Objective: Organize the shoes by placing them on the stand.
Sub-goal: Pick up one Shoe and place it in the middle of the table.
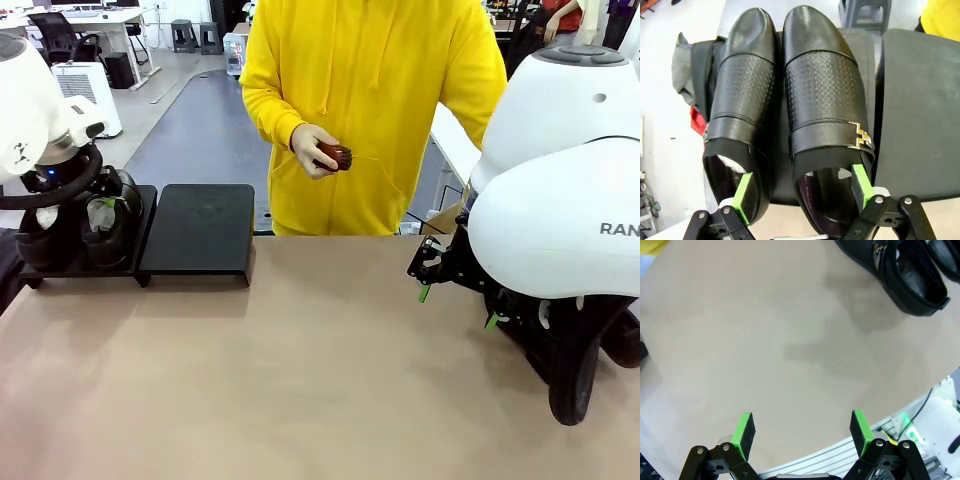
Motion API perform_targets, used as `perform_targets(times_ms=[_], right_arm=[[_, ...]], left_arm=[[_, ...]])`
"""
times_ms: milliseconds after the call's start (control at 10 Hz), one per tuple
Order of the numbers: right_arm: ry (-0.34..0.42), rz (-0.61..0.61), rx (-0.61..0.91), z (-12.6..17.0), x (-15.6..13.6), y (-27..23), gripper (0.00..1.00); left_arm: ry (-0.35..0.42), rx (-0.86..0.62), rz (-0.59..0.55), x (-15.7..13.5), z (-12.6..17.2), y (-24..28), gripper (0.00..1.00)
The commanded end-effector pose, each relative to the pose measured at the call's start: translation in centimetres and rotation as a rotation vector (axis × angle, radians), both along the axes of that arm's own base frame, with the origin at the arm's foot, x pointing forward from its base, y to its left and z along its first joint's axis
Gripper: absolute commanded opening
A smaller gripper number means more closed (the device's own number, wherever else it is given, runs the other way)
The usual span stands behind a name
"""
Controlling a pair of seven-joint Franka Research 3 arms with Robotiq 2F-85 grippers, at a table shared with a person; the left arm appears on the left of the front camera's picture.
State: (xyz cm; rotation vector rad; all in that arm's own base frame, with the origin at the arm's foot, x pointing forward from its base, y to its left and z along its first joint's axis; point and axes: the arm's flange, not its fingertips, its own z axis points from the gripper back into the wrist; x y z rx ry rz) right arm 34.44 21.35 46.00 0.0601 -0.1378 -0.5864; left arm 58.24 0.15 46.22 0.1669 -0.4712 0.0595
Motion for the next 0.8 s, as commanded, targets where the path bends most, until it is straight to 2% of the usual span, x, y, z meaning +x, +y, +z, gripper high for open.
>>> perform_targets(times_ms=[0,400,500,600,700], right_arm=[[-0.003,0.016,-0.011,0.2,0.2,-0.2,1.00],[-0.003,0.016,-0.011,0.2,0.2,-0.2,1.00],[0.000,0.000,0.000,0.0,0.0,0.0,1.00],[-0.122,0.068,-0.068,2.4,-2.9,0.1,1.00],[-0.117,0.065,-0.081,3.2,-5.2,0.2,1.00]], left_arm=[[-0.010,-0.008,-0.008,0.2,0.9,0.2,0.96],[-0.010,0.001,-0.002,0.2,0.6,0.0,0.96],[-0.039,-0.034,-0.115,-1.9,2.6,-2.8,0.96],[-0.129,-0.045,-0.153,-4.3,5.3,-5.0,0.96],[-0.152,-0.076,-0.194,-6.6,7.6,-6.5,0.96]])
